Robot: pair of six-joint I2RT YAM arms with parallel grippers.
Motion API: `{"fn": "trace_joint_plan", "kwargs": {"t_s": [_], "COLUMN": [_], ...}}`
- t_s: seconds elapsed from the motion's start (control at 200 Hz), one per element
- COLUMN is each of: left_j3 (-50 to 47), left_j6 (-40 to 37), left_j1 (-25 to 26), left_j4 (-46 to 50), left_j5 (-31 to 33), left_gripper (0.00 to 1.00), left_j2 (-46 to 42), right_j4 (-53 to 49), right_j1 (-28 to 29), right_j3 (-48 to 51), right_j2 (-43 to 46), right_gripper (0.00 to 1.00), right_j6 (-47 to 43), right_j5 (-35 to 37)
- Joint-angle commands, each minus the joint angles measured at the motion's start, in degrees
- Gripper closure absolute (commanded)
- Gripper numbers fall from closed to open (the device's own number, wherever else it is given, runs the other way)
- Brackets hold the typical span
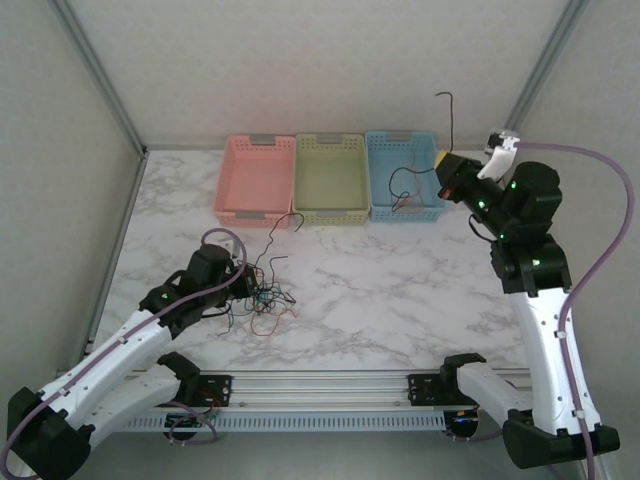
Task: Untangle the cables
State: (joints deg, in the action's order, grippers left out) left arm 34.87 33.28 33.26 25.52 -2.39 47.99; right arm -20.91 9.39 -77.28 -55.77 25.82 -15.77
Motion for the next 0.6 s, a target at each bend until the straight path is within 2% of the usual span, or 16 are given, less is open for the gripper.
{"fn": "trace_joint_plan", "kwargs": {"t_s": [0.0,0.415,0.596], "left_j3": [-0.5,-0.2,-0.1], "left_j6": [0.8,0.8,0.9], "left_j1": [-0.7,-0.7,-0.7], "left_j4": [-1.6,-1.6,-1.6], "left_j5": [0.4,0.3,0.1], "left_gripper": [1.00,1.00,1.00], "left_j2": [0.5,0.8,1.0], "right_j4": [1.3,10.2,11.1], "right_j1": [-0.1,1.1,3.6], "right_j3": [-3.8,-13.4,-17.8], "right_j2": [-2.8,-17.5,-25.1], "right_gripper": [1.00,1.00,1.00], "right_j6": [0.6,7.6,7.0], "right_j5": [-1.3,-6.2,-5.0]}}
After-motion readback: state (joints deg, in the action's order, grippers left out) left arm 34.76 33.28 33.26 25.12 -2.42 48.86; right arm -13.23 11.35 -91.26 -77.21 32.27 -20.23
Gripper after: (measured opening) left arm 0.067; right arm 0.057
